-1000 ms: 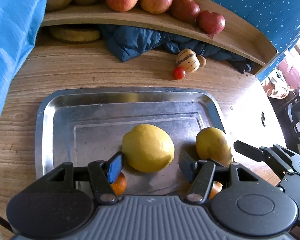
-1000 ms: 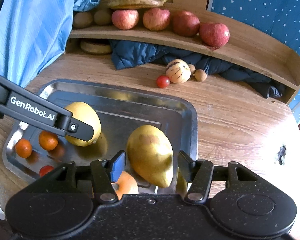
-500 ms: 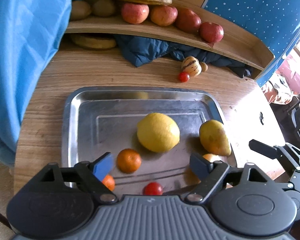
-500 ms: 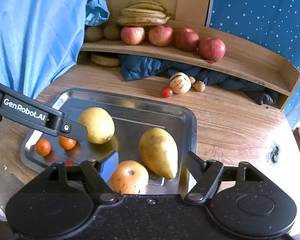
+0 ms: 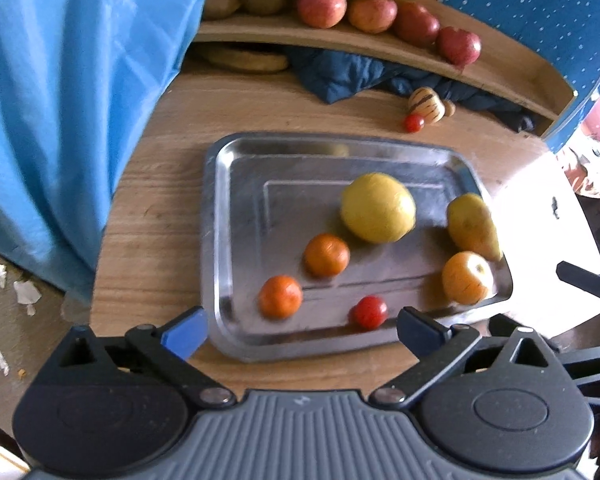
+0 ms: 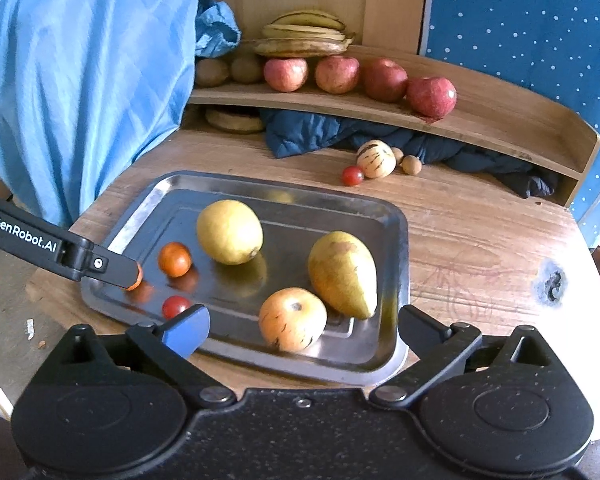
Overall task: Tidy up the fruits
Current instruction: 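Move both tools back from the tray toward the remaining fruits, then move the left tool to the cherry tomato while the right tool approaches a small brown fruit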
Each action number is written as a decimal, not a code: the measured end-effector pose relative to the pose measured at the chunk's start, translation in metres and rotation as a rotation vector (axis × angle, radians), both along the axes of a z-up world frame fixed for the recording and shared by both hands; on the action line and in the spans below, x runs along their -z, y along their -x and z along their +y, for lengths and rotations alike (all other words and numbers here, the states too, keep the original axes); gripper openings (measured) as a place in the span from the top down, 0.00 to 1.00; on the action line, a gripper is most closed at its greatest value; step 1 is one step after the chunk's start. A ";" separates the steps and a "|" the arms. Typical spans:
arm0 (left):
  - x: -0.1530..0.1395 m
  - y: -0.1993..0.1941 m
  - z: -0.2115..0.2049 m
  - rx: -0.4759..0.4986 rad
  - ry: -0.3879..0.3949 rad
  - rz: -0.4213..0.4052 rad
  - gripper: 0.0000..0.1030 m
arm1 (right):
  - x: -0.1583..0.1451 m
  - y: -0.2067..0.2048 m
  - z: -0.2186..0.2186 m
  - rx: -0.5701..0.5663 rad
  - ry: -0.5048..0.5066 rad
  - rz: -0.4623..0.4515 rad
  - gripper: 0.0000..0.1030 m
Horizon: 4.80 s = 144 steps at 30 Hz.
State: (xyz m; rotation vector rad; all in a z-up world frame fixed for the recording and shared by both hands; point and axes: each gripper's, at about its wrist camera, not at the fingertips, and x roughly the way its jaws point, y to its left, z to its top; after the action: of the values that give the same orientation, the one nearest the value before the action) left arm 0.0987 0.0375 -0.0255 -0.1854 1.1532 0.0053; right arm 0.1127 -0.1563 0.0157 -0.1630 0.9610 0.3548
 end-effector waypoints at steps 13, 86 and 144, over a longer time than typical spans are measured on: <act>0.006 0.014 0.009 -0.038 -0.078 0.100 0.01 | 0.010 0.010 0.006 -0.056 0.013 0.119 0.01; 0.026 -0.190 -0.015 0.195 -0.089 0.094 0.01 | 0.029 -0.120 0.008 0.165 -0.031 0.093 0.01; 0.065 -0.248 -0.118 0.142 -0.033 -0.018 0.17 | 0.088 -0.256 -0.090 -0.056 -0.006 0.041 0.21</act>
State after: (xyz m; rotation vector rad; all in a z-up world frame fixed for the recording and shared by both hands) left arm 0.3463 -0.0807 -0.0905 -0.0738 1.1451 -0.1026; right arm 0.3687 -0.2467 -0.0722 -0.1781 0.9972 0.4138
